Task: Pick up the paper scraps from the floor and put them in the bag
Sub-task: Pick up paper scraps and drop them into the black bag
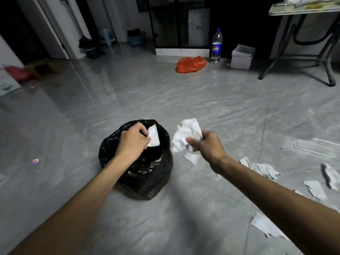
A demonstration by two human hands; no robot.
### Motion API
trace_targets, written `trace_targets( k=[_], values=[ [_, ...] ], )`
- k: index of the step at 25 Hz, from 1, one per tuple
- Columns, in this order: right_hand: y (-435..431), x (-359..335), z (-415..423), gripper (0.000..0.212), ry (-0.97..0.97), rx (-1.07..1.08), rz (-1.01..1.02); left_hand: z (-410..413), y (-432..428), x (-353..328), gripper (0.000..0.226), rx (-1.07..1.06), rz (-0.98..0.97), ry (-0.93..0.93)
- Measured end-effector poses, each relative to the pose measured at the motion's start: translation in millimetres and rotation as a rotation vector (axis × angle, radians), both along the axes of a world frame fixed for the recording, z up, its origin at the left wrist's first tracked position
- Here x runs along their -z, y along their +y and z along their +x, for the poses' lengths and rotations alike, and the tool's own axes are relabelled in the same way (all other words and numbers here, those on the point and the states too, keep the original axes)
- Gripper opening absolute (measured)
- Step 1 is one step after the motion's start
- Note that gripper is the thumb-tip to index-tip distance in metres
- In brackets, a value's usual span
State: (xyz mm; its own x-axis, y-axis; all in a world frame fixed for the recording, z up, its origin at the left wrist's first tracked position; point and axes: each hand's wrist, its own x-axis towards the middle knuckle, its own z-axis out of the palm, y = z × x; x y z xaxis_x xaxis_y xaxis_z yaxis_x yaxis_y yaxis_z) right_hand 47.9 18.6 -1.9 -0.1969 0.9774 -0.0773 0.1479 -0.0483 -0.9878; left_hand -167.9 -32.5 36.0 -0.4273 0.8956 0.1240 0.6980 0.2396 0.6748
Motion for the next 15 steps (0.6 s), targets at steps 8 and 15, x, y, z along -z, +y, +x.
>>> trace_targets(
  k=[8,15],
  values=[
    [21.6,-19.1,-107.7,0.032,-0.217,-0.203,0.013,-51.8,3.6,13.2,0.027,-0.248,-0.073,-0.053],
    [43.3,-12.2,-58.7,0.024,0.017,-0.165,-0.068,5.5,34.6,-9.4,0.029,0.002,0.104,-0.009]
  ],
)
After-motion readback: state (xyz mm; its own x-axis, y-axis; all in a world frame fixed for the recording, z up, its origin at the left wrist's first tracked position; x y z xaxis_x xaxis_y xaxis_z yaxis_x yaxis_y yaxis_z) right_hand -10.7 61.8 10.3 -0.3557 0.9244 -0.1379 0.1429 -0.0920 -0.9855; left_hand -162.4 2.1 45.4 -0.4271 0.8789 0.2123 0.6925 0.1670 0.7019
